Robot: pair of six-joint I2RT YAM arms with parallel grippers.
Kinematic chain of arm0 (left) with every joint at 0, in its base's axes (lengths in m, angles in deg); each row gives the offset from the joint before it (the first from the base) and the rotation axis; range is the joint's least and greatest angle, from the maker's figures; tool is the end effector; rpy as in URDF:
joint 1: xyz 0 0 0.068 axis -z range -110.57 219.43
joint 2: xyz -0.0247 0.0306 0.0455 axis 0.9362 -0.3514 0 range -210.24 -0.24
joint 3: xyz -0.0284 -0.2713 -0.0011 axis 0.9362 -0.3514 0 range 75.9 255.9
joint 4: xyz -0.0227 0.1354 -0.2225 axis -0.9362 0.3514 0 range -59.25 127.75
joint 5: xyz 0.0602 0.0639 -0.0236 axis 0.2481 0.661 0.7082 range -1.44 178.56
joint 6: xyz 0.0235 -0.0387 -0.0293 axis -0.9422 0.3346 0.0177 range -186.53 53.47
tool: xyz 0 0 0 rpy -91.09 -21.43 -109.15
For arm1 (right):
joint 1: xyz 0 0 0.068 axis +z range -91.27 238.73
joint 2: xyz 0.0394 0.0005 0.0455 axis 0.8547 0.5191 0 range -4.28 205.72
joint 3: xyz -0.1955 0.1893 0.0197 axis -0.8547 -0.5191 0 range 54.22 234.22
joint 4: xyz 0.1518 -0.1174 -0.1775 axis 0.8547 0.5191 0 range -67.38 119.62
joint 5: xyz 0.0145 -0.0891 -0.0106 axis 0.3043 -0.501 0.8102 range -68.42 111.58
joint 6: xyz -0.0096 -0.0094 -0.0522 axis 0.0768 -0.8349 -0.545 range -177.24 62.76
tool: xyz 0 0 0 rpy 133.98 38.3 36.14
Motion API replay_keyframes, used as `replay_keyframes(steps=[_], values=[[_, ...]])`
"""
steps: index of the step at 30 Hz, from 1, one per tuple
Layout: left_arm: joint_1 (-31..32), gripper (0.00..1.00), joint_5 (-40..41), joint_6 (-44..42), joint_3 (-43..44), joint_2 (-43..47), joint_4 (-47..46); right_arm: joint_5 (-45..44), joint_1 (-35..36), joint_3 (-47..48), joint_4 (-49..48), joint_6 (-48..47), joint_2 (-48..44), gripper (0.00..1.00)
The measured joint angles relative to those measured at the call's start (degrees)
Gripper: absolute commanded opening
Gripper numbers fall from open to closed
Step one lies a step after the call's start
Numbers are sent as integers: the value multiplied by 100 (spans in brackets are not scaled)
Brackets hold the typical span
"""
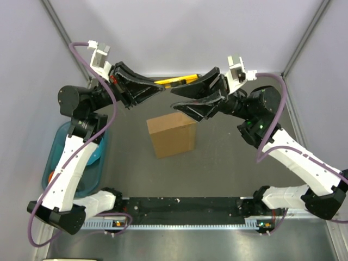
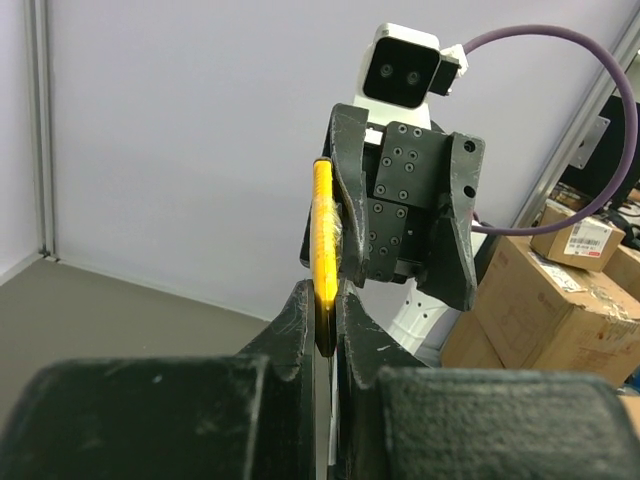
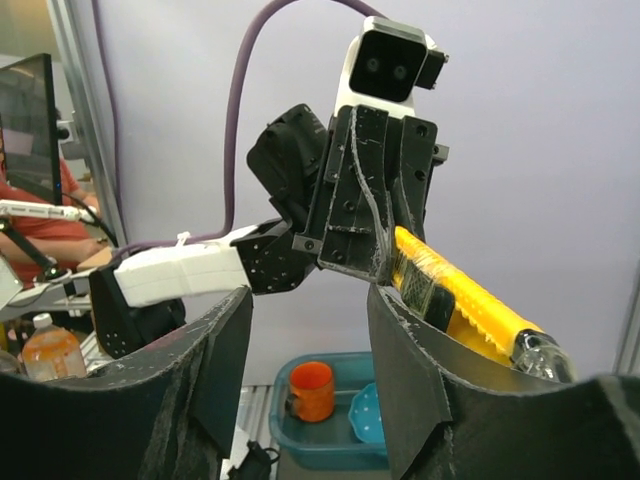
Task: Unpack the express box
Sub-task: Cut the express box at the center of the board.
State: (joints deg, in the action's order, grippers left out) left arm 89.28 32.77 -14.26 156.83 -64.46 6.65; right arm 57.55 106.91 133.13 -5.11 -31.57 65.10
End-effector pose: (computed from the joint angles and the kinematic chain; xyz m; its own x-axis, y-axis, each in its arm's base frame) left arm 0.1722 -0.0935 0.5405 -0.2405 -0.3860 -0.8906 0.9633 0.0179 -0.2679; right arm 0.1448 0.1932 0.5225 -0.0325 0.4895 -0.8714 -0.9994 -0.0232 0.0242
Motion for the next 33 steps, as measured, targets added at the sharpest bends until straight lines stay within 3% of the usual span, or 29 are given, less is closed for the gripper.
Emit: replay_keyframes(steps=[10, 18, 33], values=[[2, 0, -44, -52, 205, -149, -37, 90, 0, -636, -4, 46, -391, 60], [52, 0, -341, 35, 415, -83, -297, 79, -153, -654, 138, 48, -352, 61], [94, 0, -481, 57, -234, 149, -496, 310, -236, -339, -291, 295, -63, 43]])
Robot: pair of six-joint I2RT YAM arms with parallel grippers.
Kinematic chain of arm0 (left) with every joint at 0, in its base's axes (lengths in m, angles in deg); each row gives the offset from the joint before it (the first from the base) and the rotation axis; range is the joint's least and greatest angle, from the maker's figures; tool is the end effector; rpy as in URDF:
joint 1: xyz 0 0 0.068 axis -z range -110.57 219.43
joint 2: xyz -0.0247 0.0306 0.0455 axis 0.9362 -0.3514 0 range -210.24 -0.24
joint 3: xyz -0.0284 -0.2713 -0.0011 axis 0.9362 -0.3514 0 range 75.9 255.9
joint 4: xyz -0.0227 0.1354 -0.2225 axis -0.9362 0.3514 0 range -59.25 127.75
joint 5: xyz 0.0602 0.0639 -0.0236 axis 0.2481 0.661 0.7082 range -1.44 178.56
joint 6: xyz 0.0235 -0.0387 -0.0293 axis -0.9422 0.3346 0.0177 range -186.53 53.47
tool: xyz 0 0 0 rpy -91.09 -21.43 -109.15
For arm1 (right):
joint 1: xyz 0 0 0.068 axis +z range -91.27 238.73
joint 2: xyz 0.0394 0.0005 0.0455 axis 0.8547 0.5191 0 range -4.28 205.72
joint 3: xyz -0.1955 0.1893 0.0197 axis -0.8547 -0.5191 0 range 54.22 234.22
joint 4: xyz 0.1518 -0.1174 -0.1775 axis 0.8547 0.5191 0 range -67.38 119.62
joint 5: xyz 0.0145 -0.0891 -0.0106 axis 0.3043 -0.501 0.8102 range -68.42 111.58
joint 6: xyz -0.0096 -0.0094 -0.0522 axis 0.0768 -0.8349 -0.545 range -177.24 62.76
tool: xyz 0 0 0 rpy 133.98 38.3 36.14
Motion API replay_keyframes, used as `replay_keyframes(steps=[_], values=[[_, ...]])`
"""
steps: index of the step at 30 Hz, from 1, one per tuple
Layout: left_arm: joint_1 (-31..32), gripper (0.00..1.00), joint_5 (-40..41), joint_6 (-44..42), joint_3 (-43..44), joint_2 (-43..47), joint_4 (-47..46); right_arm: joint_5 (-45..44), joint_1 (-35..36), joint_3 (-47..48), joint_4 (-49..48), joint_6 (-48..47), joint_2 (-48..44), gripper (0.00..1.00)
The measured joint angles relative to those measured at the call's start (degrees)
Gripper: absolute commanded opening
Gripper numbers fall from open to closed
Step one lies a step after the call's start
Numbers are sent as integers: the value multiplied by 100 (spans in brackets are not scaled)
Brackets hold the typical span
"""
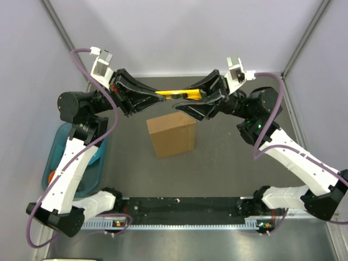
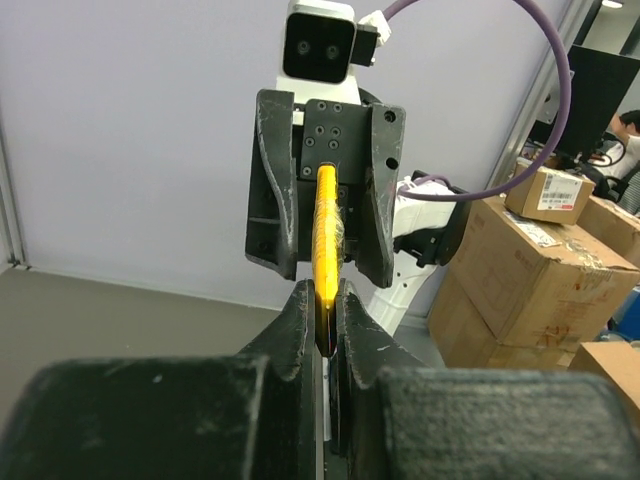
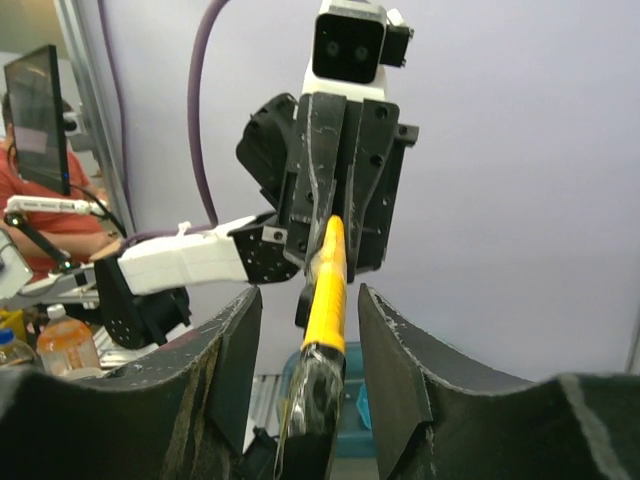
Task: Unpack the express box
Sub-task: Cut the express box at the center of the board.
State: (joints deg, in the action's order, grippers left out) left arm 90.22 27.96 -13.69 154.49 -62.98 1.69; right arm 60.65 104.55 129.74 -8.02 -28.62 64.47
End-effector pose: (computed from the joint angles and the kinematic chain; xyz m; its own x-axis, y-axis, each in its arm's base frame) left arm 0.1602 -0.0940 0.5373 -0.2000 -0.3426 -0.9179 0.9797 -0.0549 -0.1929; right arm 0.1520 0.1887 0.5097 -0.0622 0.4697 -0.8807 -0.9978 -0.0490 0.0443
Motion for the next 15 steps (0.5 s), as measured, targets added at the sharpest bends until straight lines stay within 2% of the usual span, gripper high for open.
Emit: replay_keyframes(steps=[7, 15], values=[[0, 0, 22, -4, -59, 2, 7, 111, 0, 120, -223, 205, 225, 29], [22, 0, 90, -57, -160, 55, -11, 116, -15, 131, -304, 302, 269, 24]])
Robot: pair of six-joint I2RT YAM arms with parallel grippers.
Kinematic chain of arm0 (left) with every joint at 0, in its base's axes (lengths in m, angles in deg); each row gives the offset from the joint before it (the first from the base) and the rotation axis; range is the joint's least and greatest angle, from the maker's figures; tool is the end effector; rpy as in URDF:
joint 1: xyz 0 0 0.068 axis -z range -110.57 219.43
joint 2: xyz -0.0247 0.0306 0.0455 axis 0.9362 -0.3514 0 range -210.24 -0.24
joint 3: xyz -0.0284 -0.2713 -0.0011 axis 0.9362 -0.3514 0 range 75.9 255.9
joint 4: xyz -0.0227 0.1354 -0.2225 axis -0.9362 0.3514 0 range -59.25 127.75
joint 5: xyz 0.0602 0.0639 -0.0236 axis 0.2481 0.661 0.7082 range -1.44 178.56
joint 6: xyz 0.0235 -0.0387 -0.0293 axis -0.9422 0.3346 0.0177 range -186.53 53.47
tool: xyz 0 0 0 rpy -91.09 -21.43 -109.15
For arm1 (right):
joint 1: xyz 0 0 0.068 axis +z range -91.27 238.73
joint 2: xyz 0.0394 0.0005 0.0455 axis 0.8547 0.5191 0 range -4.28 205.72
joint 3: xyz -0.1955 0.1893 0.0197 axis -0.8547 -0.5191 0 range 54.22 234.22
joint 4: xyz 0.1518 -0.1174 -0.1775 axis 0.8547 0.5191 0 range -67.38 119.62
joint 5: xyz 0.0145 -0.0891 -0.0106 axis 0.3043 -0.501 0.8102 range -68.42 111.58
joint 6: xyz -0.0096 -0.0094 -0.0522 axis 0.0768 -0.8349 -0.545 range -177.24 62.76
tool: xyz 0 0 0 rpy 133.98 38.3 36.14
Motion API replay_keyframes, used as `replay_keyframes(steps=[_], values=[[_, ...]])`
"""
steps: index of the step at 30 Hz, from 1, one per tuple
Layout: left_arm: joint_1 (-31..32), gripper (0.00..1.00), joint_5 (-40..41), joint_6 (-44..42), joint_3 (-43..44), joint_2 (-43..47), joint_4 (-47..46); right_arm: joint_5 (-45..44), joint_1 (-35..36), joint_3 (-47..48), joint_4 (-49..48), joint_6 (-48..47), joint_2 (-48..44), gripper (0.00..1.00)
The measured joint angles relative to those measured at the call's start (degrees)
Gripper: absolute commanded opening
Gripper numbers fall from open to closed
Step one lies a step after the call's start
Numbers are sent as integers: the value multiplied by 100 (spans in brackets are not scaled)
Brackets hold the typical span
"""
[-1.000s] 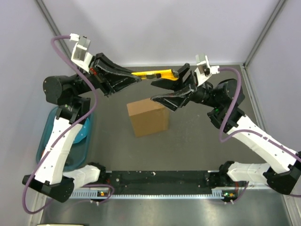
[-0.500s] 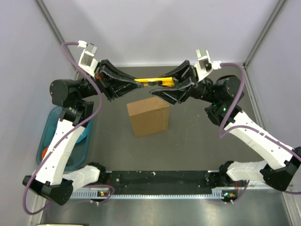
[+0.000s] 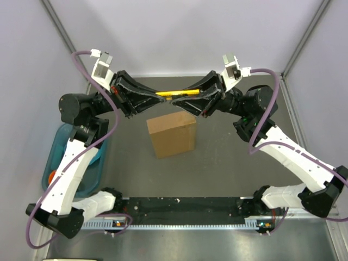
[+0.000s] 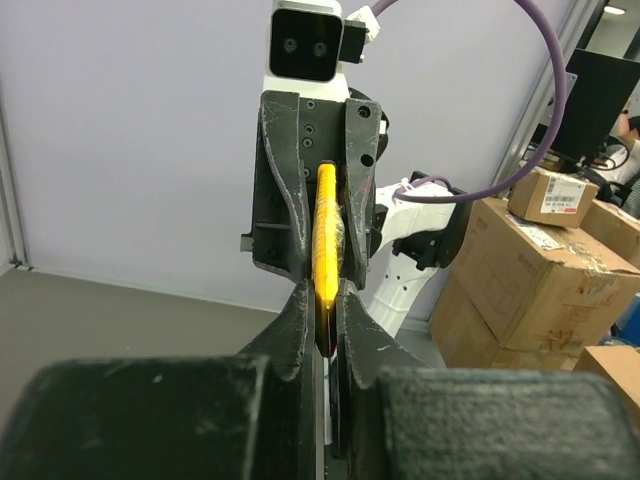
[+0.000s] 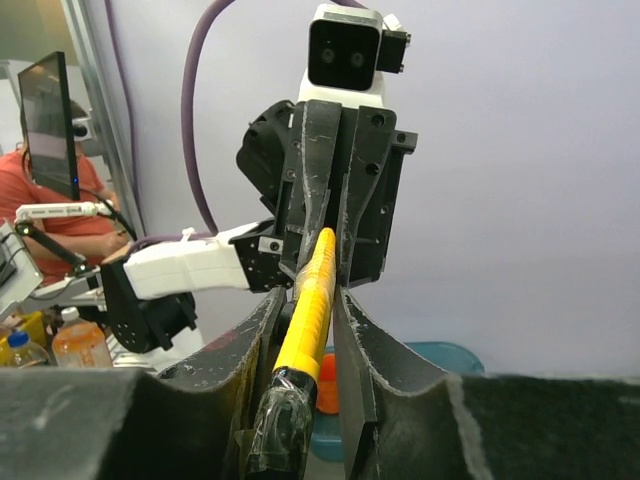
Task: Unpack the express box
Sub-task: Cut the express box at the center of the board.
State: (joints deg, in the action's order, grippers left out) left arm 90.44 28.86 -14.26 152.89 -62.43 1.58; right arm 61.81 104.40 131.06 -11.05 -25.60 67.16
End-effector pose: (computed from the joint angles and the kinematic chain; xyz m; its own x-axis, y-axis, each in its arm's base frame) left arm 0.1613 -0.0948 0.5314 -0.2053 -0.3487 -0.9145 0.9783 -0.0451 -0.2024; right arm 0.1602 0.1969 0.5103 -0.0954 0.4756 -0.8745 -0.9943 -0.0878 0.0607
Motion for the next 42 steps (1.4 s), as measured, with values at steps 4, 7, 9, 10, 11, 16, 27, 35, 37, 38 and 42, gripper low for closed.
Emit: replay_keyframes(steps=[4, 7, 9, 10, 11, 16, 27, 35, 37, 38, 42], values=[[4, 0, 72, -70, -79, 66, -2, 4, -2, 0, -57, 57, 39, 24], [4, 0, 109, -144, -109, 94, 4, 0, -7, 2, -127, 120, 76, 33], [4, 0, 133, -201, -127, 101, 28, 0, -9, 2, -225, 188, 107, 38], [4, 0, 160, -234, -138, 105, 48, -2, -9, 2, -269, 203, 107, 38], [4, 0, 188, -269, -149, 107, 68, -2, -9, 2, -304, 214, 107, 39], [7, 0, 260, -380, -179, 157, 109, -4, -11, 2, -433, 293, 118, 35], [9, 0, 260, -444, -234, 245, 140, -9, -11, 2, -684, 450, 234, 18], [4, 0, 363, -577, -323, 282, 160, -109, -46, 2, -715, 463, 299, 0], [2, 0, 361, -632, -330, 286, 199, -111, -48, 2, -680, 455, 299, 0], [2, 1, 361, -688, -330, 297, 254, -116, -48, 2, -638, 437, 297, 0], [-24, 44, 262, -1193, -166, 310, 940, -201, -46, -37, -254, 212, 181, 0]])
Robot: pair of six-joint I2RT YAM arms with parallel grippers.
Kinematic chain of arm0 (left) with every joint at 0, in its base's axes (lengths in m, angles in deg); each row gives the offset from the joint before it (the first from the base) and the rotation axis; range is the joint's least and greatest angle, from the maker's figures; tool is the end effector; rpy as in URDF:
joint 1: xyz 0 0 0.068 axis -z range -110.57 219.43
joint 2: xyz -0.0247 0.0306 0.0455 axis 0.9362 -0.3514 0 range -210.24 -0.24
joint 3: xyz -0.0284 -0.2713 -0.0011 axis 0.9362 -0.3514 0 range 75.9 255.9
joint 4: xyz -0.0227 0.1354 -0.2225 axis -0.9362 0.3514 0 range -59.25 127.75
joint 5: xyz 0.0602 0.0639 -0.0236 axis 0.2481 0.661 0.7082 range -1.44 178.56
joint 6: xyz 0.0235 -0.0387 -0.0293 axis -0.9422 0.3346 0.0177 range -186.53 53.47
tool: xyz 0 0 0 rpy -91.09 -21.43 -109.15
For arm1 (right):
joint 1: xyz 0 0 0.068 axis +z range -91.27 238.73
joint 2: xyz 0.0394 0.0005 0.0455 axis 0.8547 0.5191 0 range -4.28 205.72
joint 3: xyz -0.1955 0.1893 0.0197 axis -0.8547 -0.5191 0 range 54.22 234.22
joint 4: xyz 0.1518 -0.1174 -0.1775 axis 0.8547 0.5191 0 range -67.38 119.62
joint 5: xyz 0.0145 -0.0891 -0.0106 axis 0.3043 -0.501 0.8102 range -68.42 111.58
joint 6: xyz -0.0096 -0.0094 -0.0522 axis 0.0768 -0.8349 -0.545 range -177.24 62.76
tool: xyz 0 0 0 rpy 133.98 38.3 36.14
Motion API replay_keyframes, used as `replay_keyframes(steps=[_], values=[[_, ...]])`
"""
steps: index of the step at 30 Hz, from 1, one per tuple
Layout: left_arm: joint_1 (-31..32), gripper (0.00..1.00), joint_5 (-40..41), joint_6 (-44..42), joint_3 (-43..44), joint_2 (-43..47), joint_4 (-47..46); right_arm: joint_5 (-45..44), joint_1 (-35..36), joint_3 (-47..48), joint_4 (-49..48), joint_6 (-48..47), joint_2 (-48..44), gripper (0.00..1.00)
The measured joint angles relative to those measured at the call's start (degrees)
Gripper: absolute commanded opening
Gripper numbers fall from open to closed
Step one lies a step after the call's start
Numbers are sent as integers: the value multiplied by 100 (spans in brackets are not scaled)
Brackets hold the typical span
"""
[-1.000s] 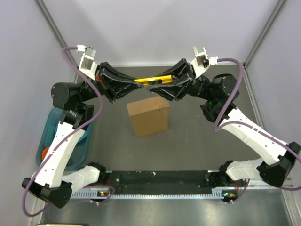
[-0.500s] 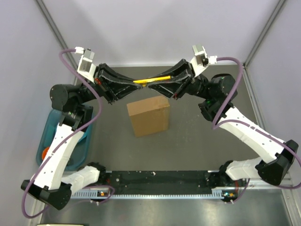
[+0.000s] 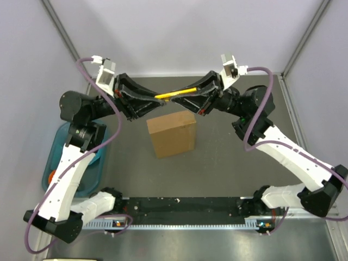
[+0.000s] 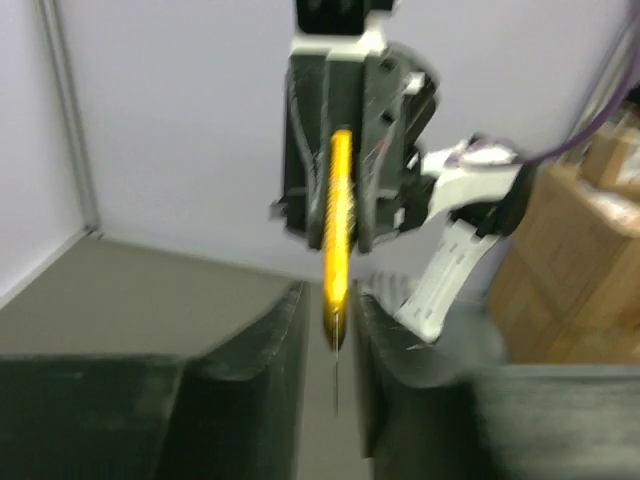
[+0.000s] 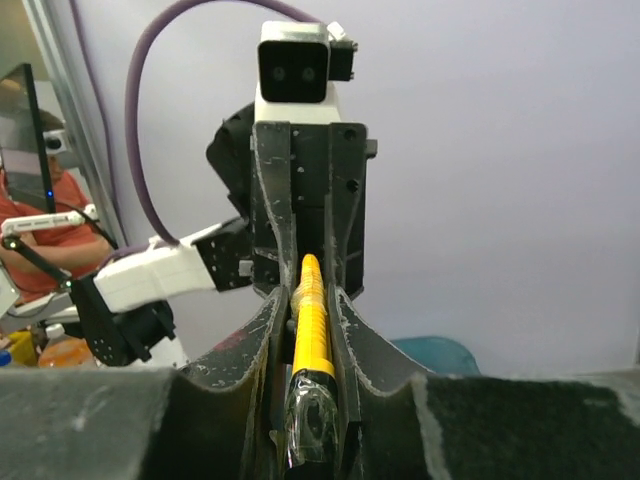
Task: Unpack the express box
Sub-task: Cut the express box at the center of the board.
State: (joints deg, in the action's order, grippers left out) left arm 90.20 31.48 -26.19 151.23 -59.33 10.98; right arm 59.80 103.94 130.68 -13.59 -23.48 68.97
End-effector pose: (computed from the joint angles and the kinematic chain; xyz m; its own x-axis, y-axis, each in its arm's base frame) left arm 0.1562 -0.0912 0.5209 -0.1168 -0.3320 -0.9360 0.9867 0.0687 -0.1475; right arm 0.1703 0.2028 0.5046 -0.1251 0.4938 -0.8606 -0.9921 -0.0724 0.1026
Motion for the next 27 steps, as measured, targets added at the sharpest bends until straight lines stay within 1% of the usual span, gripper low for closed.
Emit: replay_keyframes(steps=[1, 2, 4, 7, 9, 13, 17, 21, 24, 27], values=[[-2, 64, -70, -245, 74, -11, 299, -52, 0, -59, 175, -133, -94, 0], [-11, 73, -129, -505, 146, -22, 682, -101, 2, -122, 361, -264, -205, 0], [-26, 79, -208, -1027, 254, -48, 1423, -201, 2, -225, 741, -518, -444, 0], [-76, 99, -221, -1971, 426, -136, 2636, -459, 4, -393, 1335, -940, -922, 0], [-96, 99, -177, -2610, 577, -210, 3486, -629, 4, -540, 1674, -1189, -1263, 0], [-103, 99, 87, -3744, 831, -269, 4699, -1029, 4, -874, 2409, -1637, -1928, 0], [-107, 99, 459, -5418, 938, -243, 5829, -1574, 4, -1134, 3213, -2039, -2472, 0], [-103, 99, 763, -6804, 968, -415, 6830, -2118, 4, -1272, 3958, -2341, -2894, 0], [-76, 99, 1080, -7429, 977, -726, 7296, -2363, 4, -1283, 4295, -2476, -3032, 0], [-55, 99, 1443, -7868, 986, -1082, 7565, -2490, 4, -1283, 4470, -2538, -3104, 0]])
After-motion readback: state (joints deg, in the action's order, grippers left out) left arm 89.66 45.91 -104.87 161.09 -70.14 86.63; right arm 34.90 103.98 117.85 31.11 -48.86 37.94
